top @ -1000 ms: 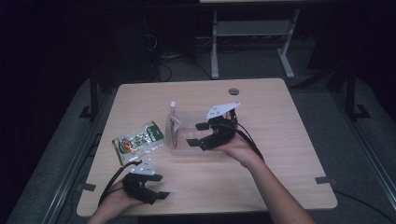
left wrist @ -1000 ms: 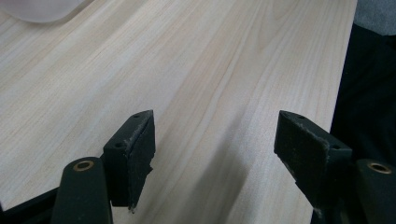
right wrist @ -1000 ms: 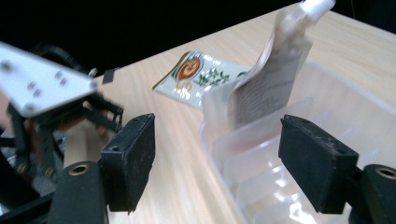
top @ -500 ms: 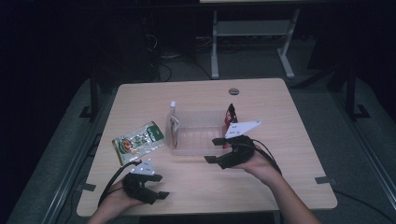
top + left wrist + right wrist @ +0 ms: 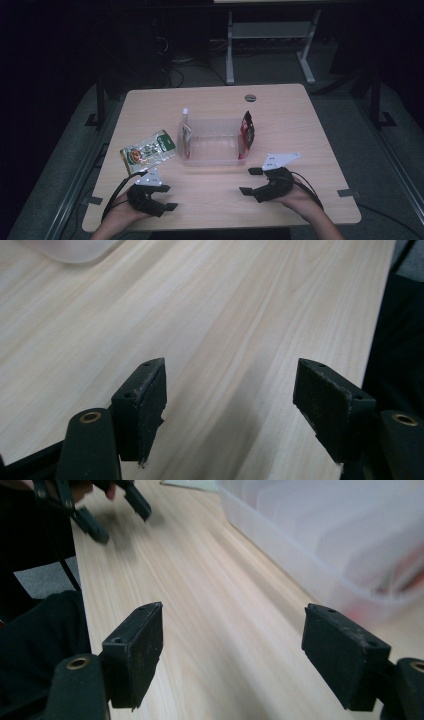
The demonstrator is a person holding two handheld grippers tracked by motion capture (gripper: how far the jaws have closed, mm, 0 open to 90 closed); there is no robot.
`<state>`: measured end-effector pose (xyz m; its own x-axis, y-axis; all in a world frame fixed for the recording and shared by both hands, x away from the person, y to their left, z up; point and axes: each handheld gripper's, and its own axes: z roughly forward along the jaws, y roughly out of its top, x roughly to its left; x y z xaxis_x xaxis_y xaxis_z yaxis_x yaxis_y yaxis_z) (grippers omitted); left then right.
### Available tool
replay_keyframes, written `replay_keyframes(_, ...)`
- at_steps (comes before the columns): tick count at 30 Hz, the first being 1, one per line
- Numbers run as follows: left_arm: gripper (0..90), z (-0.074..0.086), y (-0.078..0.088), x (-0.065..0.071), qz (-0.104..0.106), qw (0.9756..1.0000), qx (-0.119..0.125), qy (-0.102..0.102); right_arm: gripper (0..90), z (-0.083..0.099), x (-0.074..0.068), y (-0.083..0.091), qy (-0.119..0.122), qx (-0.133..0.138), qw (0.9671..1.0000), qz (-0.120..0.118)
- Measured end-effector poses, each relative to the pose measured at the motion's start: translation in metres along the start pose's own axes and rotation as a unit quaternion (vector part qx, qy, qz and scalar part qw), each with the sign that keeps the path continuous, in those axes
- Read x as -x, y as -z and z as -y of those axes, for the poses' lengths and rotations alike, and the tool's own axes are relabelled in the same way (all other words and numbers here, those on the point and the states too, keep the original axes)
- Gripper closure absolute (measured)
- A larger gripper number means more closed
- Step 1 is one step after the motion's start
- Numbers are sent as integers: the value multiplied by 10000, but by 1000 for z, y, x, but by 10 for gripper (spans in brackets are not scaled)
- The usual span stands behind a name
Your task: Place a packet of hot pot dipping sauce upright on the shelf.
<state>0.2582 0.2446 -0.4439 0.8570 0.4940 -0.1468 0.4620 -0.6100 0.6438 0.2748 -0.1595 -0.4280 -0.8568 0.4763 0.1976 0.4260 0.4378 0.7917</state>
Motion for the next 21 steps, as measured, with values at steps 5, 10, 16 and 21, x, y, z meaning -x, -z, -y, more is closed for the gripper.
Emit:
replay_keyframes(5,296,-4,11,-9,-214,9997,127,80,234,22,-5,10,-211,-41,9998,35)
replay_keyframes(10,300,-6,23,-25,-588,9981,159,72,218,33,-14,20,-187,-106,9997,108)
replay_keyframes(16,306,-8,36,-48,-1012,9945,180,193,217,37,-14,24,-169,-102,9997,155)
replay_keyframes(21,310,-10,48,-77,-1336,9900,267,351,217,38,-15,21,-179,-174,9996,114)
